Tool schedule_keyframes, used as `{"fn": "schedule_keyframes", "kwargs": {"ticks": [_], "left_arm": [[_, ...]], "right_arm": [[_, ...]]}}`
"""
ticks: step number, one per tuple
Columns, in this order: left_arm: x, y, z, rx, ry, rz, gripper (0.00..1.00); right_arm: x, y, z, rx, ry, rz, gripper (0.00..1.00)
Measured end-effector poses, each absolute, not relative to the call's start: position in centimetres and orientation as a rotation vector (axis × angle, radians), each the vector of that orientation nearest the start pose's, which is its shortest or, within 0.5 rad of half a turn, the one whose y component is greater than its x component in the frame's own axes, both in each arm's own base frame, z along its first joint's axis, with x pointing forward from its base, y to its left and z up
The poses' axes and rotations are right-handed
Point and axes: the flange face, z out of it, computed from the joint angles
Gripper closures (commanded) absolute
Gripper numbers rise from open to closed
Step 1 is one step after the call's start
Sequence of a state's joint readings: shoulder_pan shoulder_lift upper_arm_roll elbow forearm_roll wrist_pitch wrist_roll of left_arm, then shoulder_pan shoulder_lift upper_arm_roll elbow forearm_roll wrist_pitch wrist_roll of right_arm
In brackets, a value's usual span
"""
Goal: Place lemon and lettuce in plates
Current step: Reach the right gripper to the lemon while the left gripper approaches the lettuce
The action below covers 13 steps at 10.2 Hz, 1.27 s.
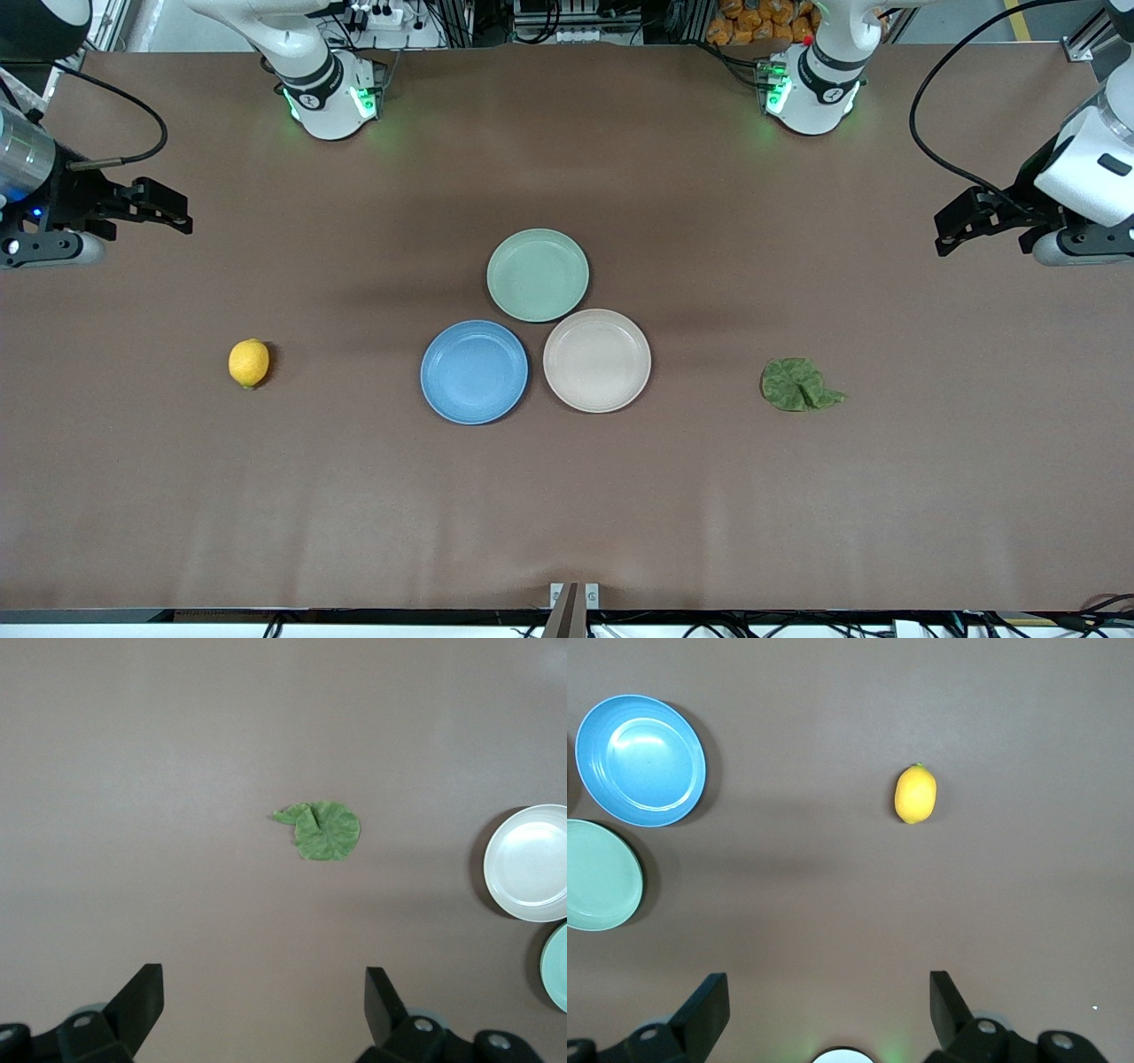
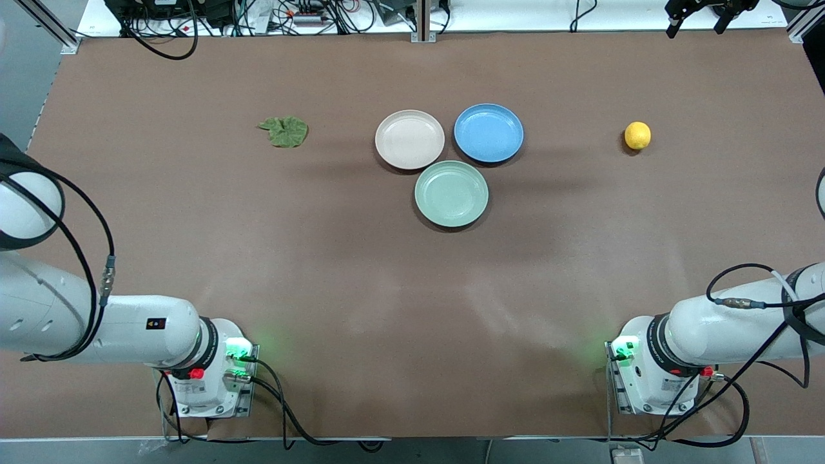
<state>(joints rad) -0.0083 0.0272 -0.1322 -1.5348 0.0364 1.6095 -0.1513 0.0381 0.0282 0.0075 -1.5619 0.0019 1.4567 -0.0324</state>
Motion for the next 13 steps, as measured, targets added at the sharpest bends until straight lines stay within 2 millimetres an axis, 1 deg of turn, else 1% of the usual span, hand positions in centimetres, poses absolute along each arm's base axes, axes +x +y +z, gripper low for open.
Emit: {"fn": "schedule_keyframes", "kwargs": {"ticks": [4,5,6,7,8,10,11,12,13], "left_arm": [[56.3,-7.3,63.0,-3.115,-0.02,-0.081,0.0],[56.3,-7.3,62.9,-3.115,-0.02,-0.08,0.0],[56.3,-7.3,62.9,-3.115,-0.021,-0.077,0.0],[56.3,-7.3,62.8,-3.115,-0.02,-0.075,0.0],[56.3,-7.3,62.8,-3.115,-0.019,-0.074,0.0],[56.4,-7.2,62.7,-3.115,-0.02,-0.072,0.0],[56.4,-7.2,62.6,-3.115,-0.011,-0.07,0.0],[56.5,-7.1,62.2,-3.114,0.012,-0.054,0.0],[56.9,-6.9,60.8,-3.113,0.042,-0.014,0.0]], "right_arm": [[55.0,2.4,60.4,-3.132,-0.118,0.196,0.0],[55.5,1.6,60.0,-3.134,-0.096,0.169,0.0],[56.2,0.0,58.6,-3.134,-0.05,0.164,0.0],[57.5,-2.0,56.0,-3.131,0.003,0.17,0.0],[59.4,-3.5,52.6,-3.13,0.039,0.171,0.0],[63.2,-4.9,45.2,-3.131,0.068,0.141,0.0],[64.5,-5.5,42.2,-3.132,0.08,0.118,0.0],[65.2,-6.3,39.7,-3.134,0.073,0.096,0.0],[65.3,-7.0,37.0,-3.136,0.045,0.078,0.0]]}}
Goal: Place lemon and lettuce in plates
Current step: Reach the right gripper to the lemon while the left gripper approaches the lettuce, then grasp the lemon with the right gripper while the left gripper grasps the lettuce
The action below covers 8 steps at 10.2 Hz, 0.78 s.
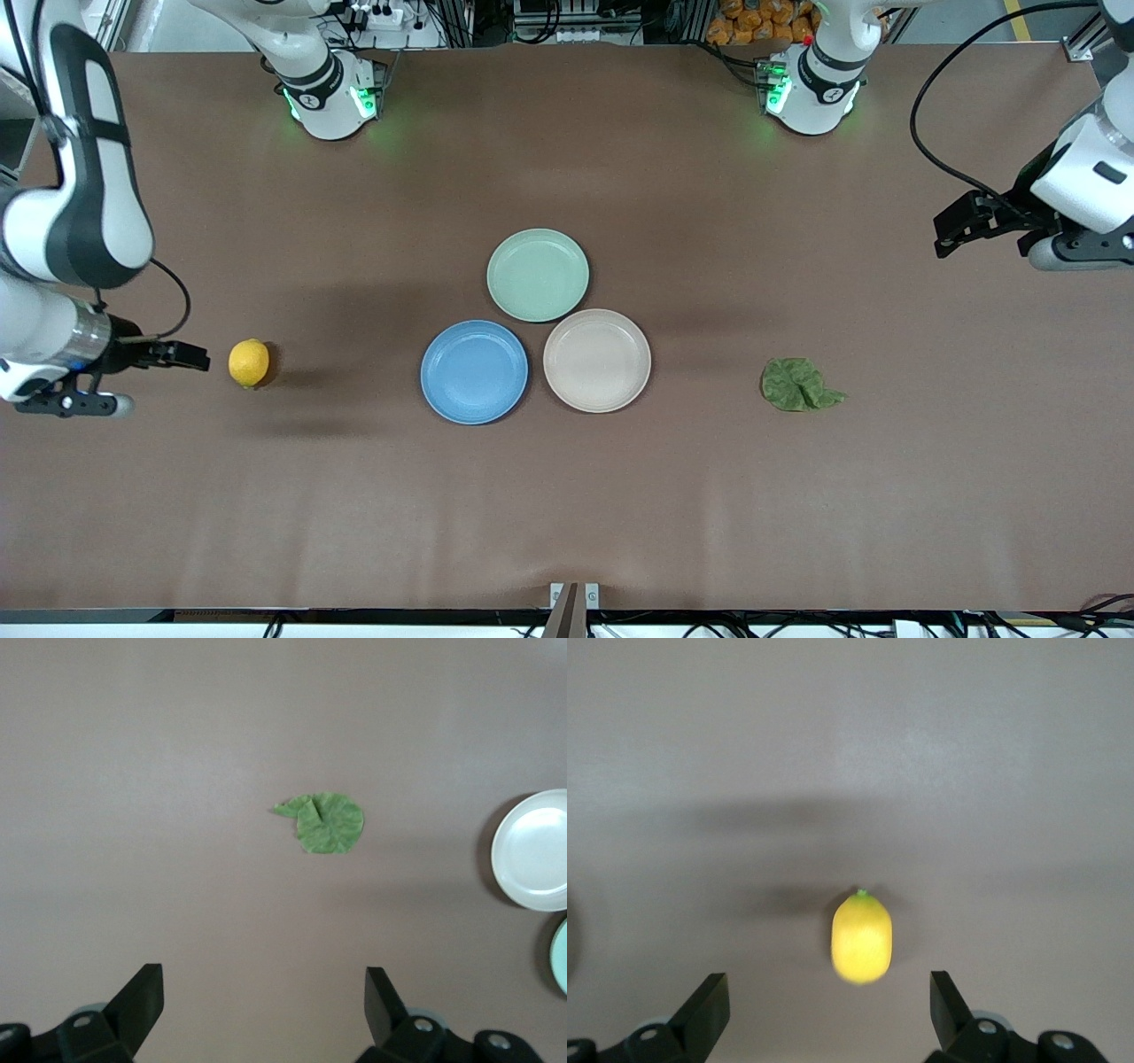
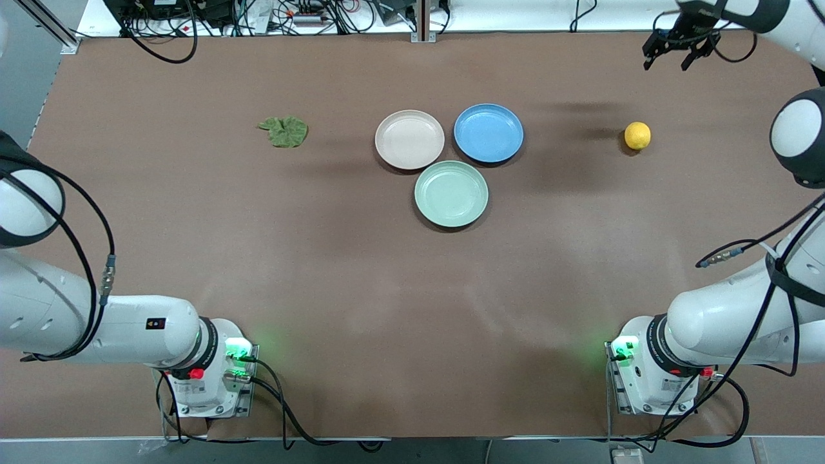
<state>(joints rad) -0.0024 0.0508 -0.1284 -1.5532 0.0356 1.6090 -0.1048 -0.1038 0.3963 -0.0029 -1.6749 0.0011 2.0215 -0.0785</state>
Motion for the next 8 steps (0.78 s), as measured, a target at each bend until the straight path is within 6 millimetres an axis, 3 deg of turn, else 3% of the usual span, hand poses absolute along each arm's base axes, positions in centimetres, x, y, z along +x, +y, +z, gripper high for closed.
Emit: {"fn": "schedule_keyframes", "kwargs": {"ticks": [4,6,7,8], "left_arm": [[61.4,-6.1,51.7,-3.121,0.056,0.122,0.0],[62.8,-6.3,48.2,-3.126,0.06,0.152,0.0],[63.2,-6.4,46.8,-3.127,0.063,0.167,0.0],[63.6,-6.6,45.2,-3.129,0.067,0.167,0.0]], "right_arm": [[61.5,-8.4,23.3,-3.138,0.052,0.066,0.0],[61.0,-8.3,20.2,-3.131,0.051,0.12,0.0],[60.9,-8.3,19.7,-3.13,0.051,0.131,0.39],[60.9,-8.2,19.7,-3.128,0.051,0.131,0.69]]}}
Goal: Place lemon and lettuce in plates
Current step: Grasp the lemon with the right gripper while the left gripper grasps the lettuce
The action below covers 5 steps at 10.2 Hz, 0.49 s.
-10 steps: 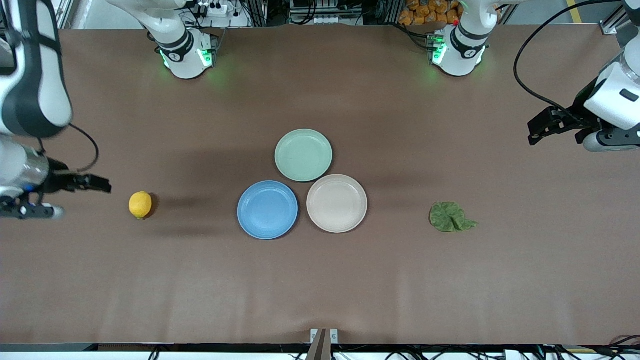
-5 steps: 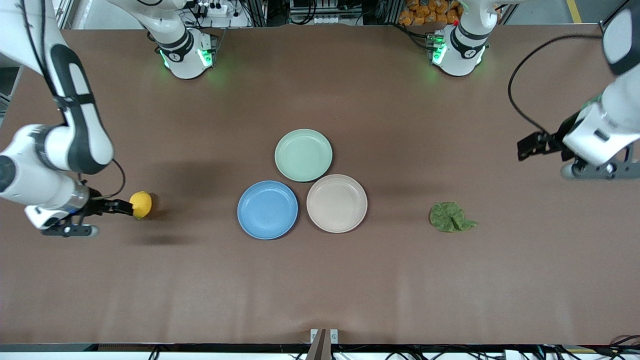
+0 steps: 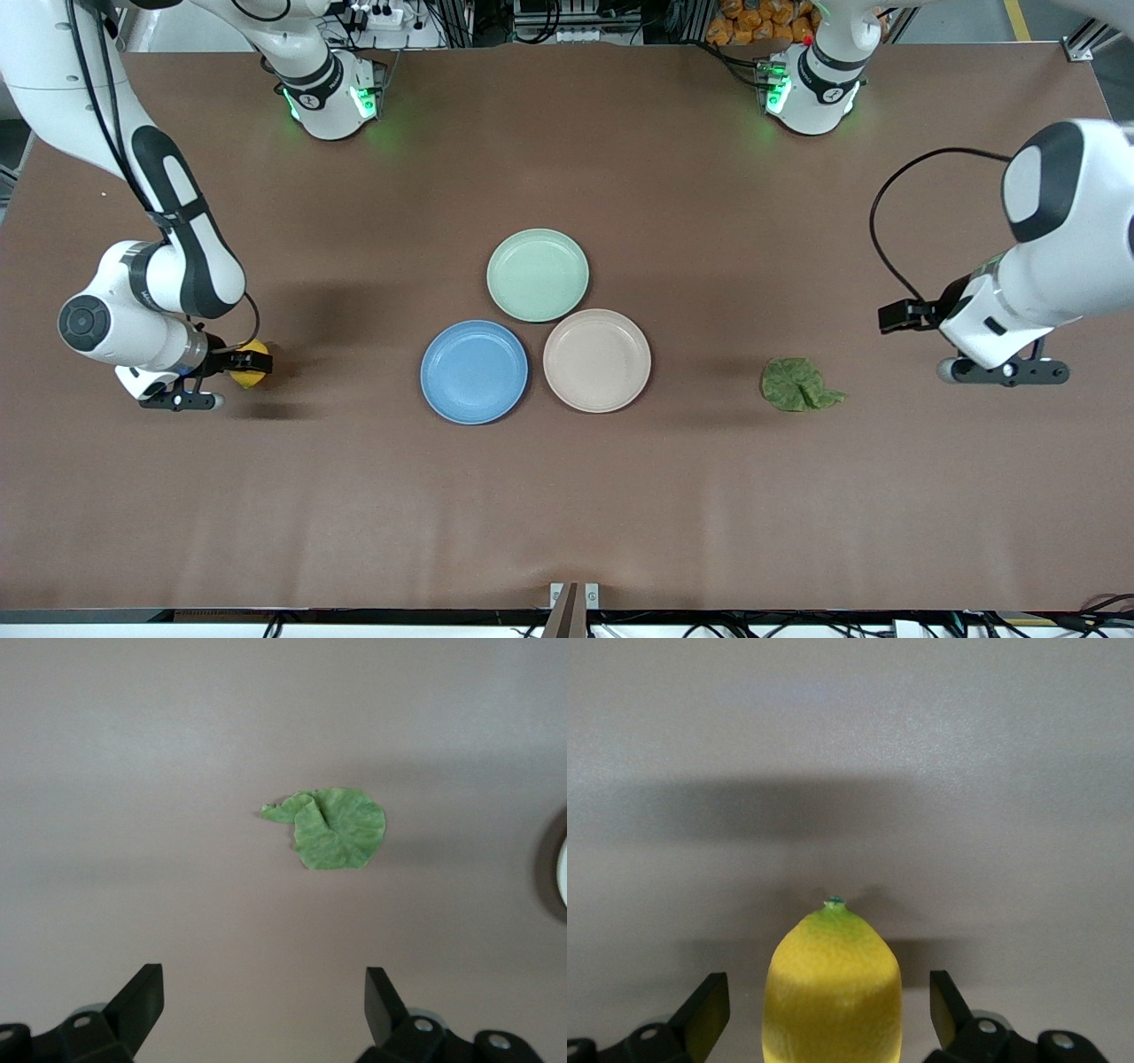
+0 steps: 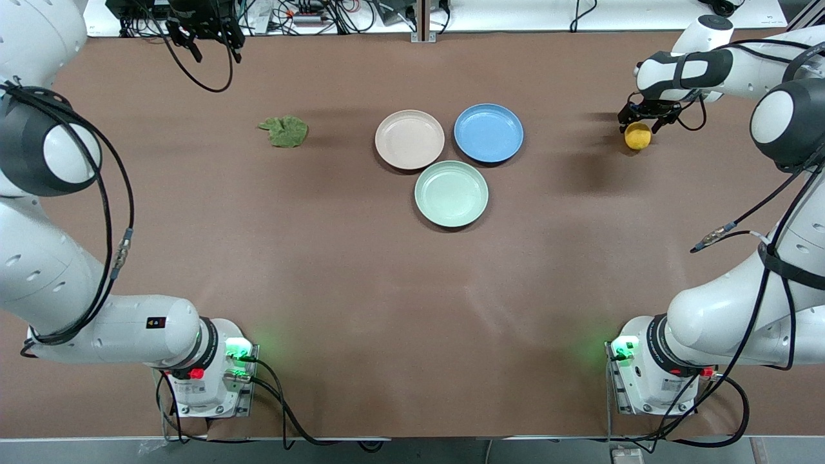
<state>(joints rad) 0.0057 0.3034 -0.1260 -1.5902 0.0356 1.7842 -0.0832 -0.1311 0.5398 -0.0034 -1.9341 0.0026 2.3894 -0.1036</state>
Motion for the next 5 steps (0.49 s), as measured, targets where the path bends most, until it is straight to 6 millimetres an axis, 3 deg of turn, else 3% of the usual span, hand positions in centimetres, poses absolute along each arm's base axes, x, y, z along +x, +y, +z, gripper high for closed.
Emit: {"fn": "schedule_keyframes", "kwargs": {"ticks": [2,3,5], "left_arm": [[63.7,-6.8,40.7,-3.136,0.073,0.138,0.0],[63.4,-6.8,38.6,-3.139,0.076,0.127,0.0],[62.6,-7.0,34.9,-3.144,0.081,0.11,0.0]], "right_arm": [[61.0,-8.1,19.8,-3.127,0.047,0.129,1.0],[61.1,-7.7,20.0,-3.126,0.037,0.123,1.0],[62.2,-5.2,21.2,-3.111,-0.015,0.135,1.0]]}}
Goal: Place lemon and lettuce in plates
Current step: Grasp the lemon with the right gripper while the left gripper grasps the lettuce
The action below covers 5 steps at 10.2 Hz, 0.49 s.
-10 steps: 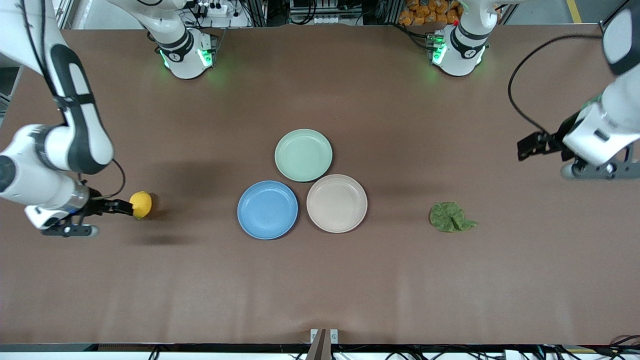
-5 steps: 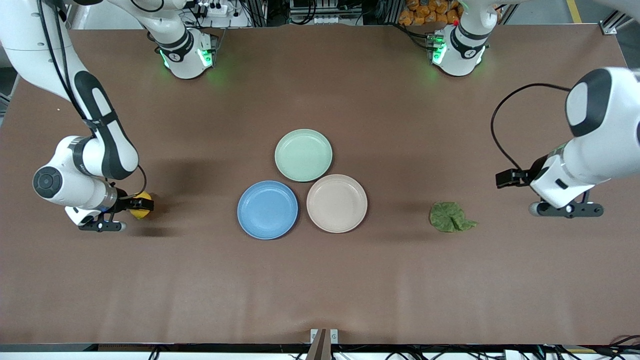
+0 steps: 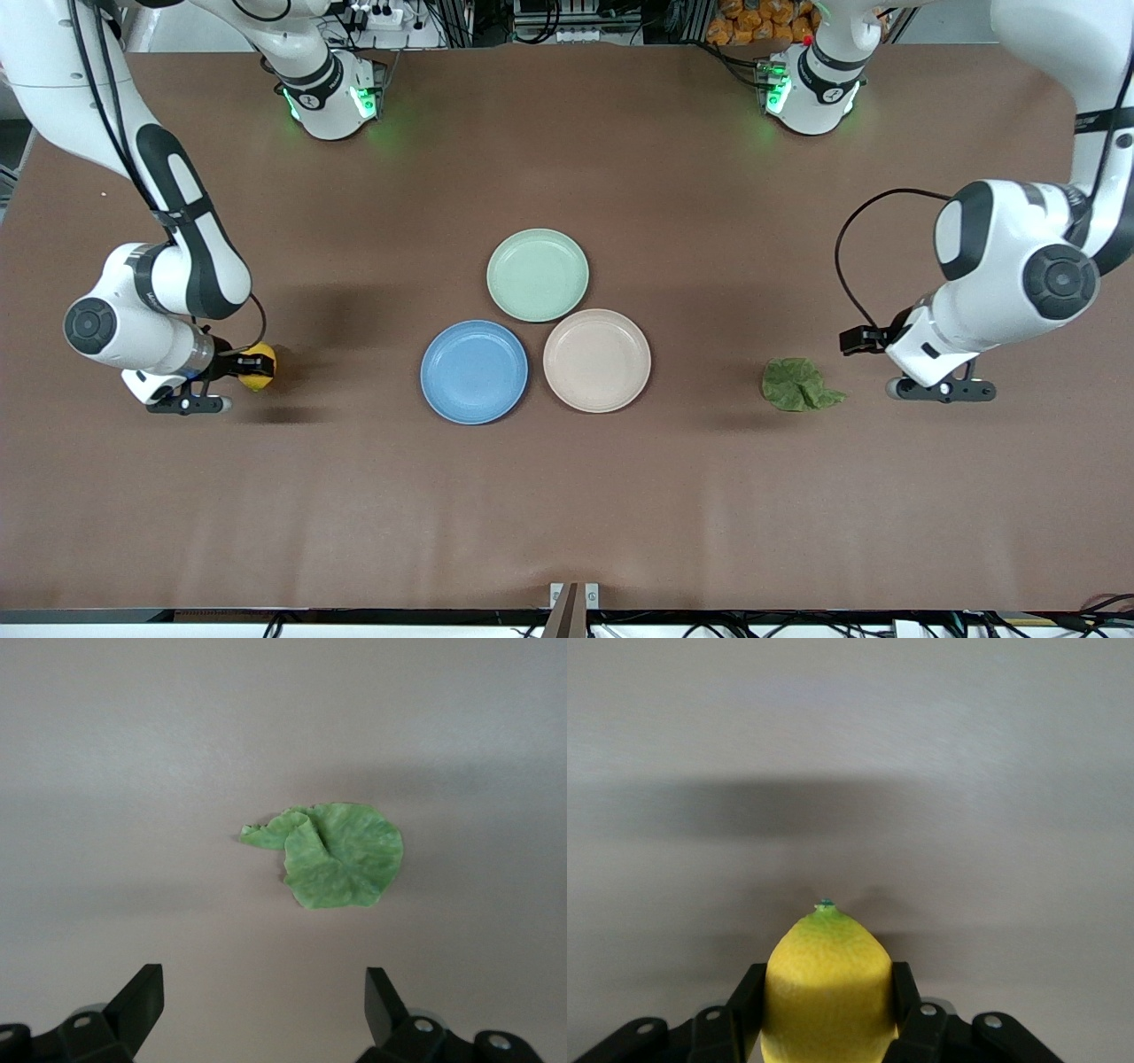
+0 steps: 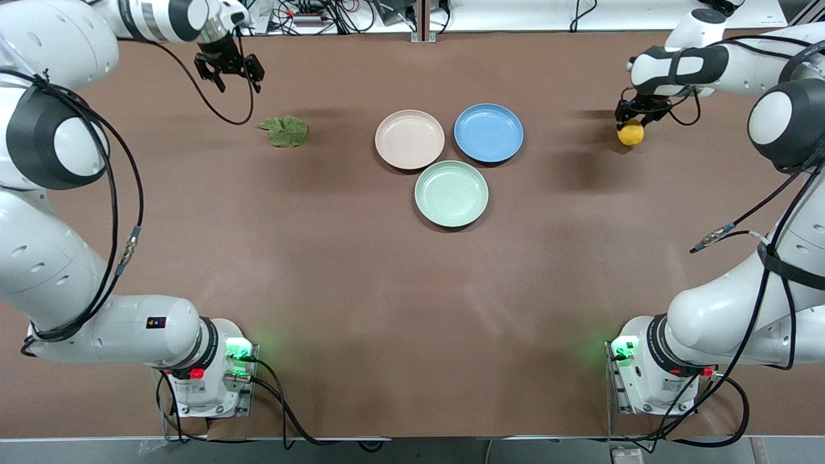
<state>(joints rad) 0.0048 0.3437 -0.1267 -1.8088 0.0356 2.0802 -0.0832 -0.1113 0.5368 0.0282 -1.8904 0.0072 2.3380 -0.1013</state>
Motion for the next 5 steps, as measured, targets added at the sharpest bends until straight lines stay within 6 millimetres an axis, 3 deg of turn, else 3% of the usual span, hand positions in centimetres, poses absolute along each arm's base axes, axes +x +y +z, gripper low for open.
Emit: {"fn": "schedule_keyframes", "kwargs": {"ticks": [1,3,5], "left_arm": [[62.3,-7.0,33.1,-3.147,0.084,0.091,0.0],[61.7,-7.1,29.3,-3.147,0.096,0.065,0.0],[61.4,-7.1,25.9,-3.144,0.112,0.069,0.0]], "right_arm": [[63.2,-3.8,22.7,-3.086,-0.002,0.167,1.0],[65.9,-0.1,28.6,-2.964,0.099,0.225,1.0],[67.4,6.6,32.9,-2.905,0.191,0.214,1.0]]}}
